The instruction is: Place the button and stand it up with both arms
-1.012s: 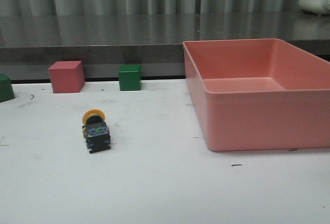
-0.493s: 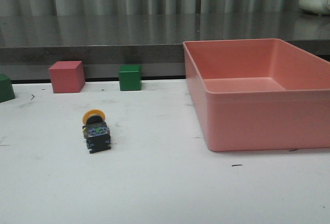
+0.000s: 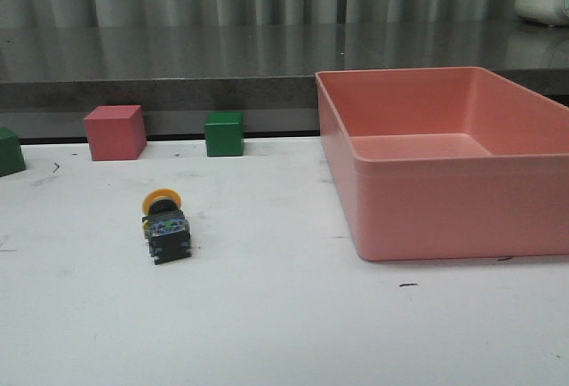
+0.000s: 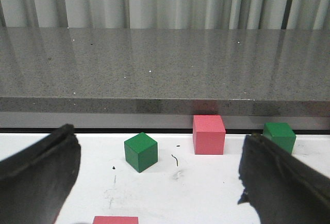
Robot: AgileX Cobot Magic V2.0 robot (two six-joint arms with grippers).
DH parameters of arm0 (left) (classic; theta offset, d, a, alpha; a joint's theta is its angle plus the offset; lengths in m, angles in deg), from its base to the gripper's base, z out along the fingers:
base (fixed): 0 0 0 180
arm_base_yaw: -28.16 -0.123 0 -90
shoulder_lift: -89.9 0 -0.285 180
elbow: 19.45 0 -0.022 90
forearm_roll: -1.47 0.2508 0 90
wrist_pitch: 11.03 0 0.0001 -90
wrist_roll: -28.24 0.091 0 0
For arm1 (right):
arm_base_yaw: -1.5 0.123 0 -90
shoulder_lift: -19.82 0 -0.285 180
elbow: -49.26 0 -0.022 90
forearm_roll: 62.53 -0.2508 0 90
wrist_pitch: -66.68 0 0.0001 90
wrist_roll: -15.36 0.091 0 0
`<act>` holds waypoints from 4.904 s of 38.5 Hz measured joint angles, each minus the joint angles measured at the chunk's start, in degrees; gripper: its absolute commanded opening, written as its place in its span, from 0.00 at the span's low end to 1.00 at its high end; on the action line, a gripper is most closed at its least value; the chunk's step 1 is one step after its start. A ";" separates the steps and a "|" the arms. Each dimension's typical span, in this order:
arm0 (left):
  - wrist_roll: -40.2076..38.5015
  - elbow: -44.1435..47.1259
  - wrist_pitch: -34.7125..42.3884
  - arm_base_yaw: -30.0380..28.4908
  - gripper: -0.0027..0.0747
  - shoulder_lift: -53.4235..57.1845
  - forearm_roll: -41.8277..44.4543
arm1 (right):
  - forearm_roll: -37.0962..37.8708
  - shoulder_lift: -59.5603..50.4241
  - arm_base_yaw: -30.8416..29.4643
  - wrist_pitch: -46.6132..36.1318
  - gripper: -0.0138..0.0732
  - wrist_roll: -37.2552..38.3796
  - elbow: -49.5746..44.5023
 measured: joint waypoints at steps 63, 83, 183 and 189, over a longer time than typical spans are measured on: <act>-11.07 -49.59 -39.01 24.63 0.80 -77.95 -17.74 | 0.04 -0.03 0.00 0.00 0.08 -0.30 -0.24; -14.70 -62.01 -48.29 21.77 0.72 -92.69 -19.13 | 0.04 -0.03 0.00 0.00 0.08 -0.30 -0.24; -9.97 -67.04 -48.36 27.46 0.18 -78.10 -6.96 | 0.04 -0.13 0.00 0.00 0.08 -0.30 -0.24; -10.10 -67.04 -48.36 27.46 0.18 -78.10 -5.33 | 0.04 -0.13 0.00 0.00 0.08 -0.30 -0.24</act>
